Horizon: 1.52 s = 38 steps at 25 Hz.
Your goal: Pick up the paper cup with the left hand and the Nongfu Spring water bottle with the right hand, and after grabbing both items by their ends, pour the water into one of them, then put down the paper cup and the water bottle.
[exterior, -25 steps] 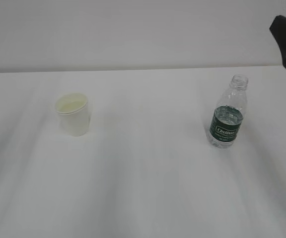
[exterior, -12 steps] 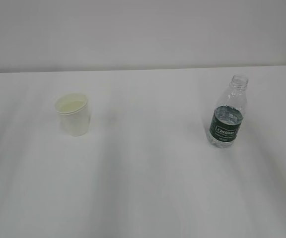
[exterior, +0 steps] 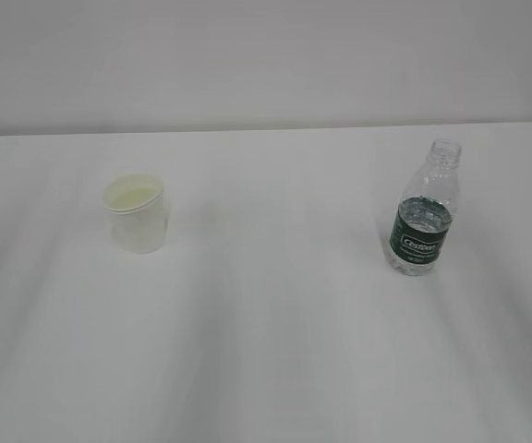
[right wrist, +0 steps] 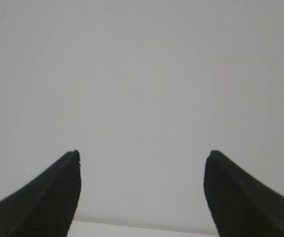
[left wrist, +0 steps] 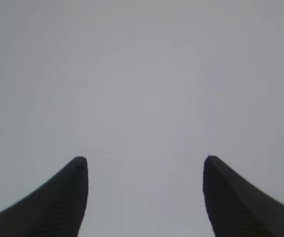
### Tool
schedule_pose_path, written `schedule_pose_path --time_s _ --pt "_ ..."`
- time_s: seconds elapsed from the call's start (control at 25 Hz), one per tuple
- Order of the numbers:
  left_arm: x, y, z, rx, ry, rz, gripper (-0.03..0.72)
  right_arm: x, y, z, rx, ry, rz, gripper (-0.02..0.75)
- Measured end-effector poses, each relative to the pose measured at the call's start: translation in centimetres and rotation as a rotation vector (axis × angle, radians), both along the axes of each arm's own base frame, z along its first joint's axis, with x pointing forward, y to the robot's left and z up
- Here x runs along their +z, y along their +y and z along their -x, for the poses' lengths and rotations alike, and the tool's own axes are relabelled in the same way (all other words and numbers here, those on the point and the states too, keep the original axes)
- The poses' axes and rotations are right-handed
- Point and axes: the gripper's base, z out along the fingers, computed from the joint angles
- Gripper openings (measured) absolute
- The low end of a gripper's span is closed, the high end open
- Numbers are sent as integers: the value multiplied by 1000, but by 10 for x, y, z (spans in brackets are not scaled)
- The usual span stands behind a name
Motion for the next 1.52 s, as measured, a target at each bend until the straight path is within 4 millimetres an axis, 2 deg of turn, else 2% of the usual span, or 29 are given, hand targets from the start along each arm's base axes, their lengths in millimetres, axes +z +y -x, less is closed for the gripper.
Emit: schedule_pose_path --time_s 0.44,0.72,0.96,1.24,1.52 --pt "3 -3 4 -21 14 -71 524 2 -1 6 -5 -1 1 592" --pt "25 -1 17 -15 -15 -99 524 14 -3 12 -21 16 7 592" --pt "31 3 33 -3 -6 -117 523 32 -7 29 -43 18 7 592" --pt "40 8 49 14 5 -123 522 37 -12 54 -67 8 38 592" --pt "69 15 74 54 -25 -181 522 34 -17 76 -95 51 39 592"
